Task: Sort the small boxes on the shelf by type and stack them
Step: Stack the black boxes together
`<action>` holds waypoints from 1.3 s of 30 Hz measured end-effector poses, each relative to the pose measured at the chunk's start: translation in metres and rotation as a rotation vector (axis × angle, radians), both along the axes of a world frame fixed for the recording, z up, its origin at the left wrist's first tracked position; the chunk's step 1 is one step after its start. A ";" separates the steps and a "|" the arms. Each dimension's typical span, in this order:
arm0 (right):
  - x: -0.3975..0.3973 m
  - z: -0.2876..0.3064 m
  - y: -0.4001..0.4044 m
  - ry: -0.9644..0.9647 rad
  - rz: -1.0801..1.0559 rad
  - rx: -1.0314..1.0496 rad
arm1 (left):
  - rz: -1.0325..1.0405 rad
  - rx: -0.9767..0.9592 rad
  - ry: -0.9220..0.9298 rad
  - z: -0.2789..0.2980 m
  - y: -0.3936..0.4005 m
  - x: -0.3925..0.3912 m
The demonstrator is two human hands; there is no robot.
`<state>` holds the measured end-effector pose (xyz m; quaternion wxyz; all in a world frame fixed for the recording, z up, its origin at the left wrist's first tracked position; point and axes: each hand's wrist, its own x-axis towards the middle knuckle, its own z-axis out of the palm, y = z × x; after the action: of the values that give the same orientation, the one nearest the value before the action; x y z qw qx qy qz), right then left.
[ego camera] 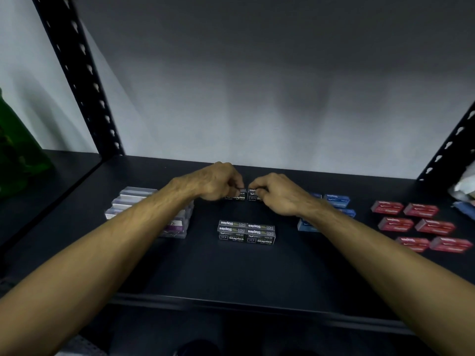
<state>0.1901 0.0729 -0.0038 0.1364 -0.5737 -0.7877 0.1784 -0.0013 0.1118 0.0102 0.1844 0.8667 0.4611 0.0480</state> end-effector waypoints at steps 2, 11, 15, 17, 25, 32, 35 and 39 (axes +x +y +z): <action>-0.001 -0.001 -0.001 0.001 0.005 -0.004 | -0.009 0.001 -0.009 -0.001 -0.001 0.001; -0.001 0.002 -0.015 0.013 0.000 -0.015 | -0.033 0.003 -0.020 -0.003 -0.012 -0.002; 0.000 0.002 -0.027 0.020 0.009 -0.036 | -0.054 -0.018 -0.025 -0.002 -0.024 -0.004; 0.000 0.002 -0.035 0.018 0.027 -0.044 | -0.067 -0.036 -0.016 0.000 -0.031 -0.005; -0.004 0.004 -0.059 0.011 0.064 -0.075 | -0.099 -0.074 0.001 0.001 -0.052 -0.009; -0.004 0.009 -0.065 0.014 0.060 -0.100 | -0.080 -0.098 -0.023 0.003 -0.058 -0.010; -0.003 0.010 -0.068 0.002 0.065 -0.142 | -0.071 -0.106 -0.006 0.003 -0.060 -0.012; -0.002 0.010 -0.073 -0.058 0.107 -0.154 | -0.061 -0.122 0.052 0.006 -0.068 -0.013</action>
<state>0.1881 0.0000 0.0066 0.0594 -0.5445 -0.8048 0.2287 -0.0144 0.0435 0.0166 0.2260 0.8684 0.4412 -0.0082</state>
